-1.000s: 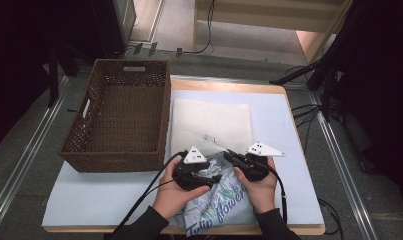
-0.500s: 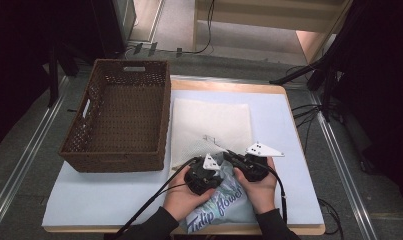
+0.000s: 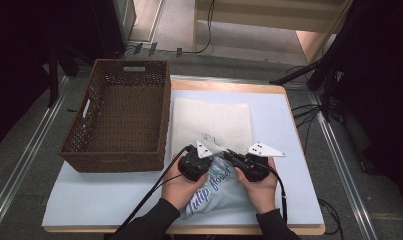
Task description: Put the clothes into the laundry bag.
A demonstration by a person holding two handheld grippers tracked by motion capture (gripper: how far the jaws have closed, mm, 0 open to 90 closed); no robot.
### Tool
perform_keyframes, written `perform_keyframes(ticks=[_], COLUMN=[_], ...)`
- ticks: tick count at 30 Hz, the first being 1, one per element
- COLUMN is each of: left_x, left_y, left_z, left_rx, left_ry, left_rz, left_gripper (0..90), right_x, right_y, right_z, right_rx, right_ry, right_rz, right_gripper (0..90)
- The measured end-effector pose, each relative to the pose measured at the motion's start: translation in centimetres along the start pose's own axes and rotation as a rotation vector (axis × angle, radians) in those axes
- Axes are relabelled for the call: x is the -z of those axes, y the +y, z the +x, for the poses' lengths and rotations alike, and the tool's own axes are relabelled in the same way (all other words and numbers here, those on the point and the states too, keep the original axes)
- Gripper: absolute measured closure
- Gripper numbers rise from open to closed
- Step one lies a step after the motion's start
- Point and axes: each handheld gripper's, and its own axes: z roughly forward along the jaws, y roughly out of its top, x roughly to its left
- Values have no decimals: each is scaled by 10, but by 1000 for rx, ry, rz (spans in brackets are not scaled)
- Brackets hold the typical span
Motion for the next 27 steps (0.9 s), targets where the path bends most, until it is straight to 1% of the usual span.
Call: perform_keyframes(ticks=[1,3,4,6,8,9,10,11,12,13,14,15,16,17,18,19,20,21,22,23,24,25,26,27], left_x=[2,9,14,25,34,38,40,42,41,39,35,31,25,21,16,12,9,9,8,8,8,7,7,6], left_y=[0,1,2,2,2,1,0,-2,-3,-5,-8,-9,-12,-13,-15,-15,-15,-13,-12,-10,-8,-6,-4,-2], left_z=[1,2,3,3,2,0,-3,-6,-9,-13,-18,-21,-25,-26,-28,-29,-29,-27,-25,-24,-22,-20,-19,-16], left_rx=[1,20,27,34,27,16,9,3,2,-1,-13,-21,-31,-33,-24,-19,-14,-13,-2,2,10,21,28,45], left_ry=[-13,-39,-62,-103,-160,-182,-195,-205,-227,-251,-262,-258,-256,-262,-268,-260,-245,-238,-239,-239,-232,-226,-218,-217], left_rz=[-4,-31,-41,-71,-90,-89,-92,-86,-75,-52,-28,-13,16,37,51,66,69,76,74,75,75,71,65,56], left_gripper=[849,779,758,684,624,588,551,518,482,447,416,394,380,366,366,379,419,509,595,710,781,827,853,871], right_x=[0,0,0,0,0,-1,-1,-1,-2,-2,-2,-2,-2,-2,-2,-2,-2,-3,-2,-2,-2,-2,-2,-2], right_y=[0,0,0,-1,-1,-1,-1,-1,-2,-2,-2,-2,-2,-2,-2,-2,-2,-2,-2,-1,-1,-1,-1,-1], right_z=[0,-1,-1,-2,-2,-3,-3,-3,-3,-2,-2,-2,-2,-2,-2,-1,-1,-1,-1,0,0,0,0,0], right_rx=[2,0,-1,-1,-5,-4,-2,-4,-4,-3,-3,-3,-4,-3,-3,-2,0,-2,-2,-1,1,1,2,0], right_ry=[0,0,-1,-1,-1,-2,-3,-4,-4,-4,-4,-5,-5,-7,-10,-13,-13,-12,-12,-12,-11,-11,-10,-9], right_rz=[0,3,2,5,4,3,5,7,7,9,9,9,8,8,9,8,10,9,10,10,9,7,7,6], right_gripper=[863,863,863,863,863,863,863,863,863,863,863,863,864,865,866,866,867,867,867,867,867,867,867,867])
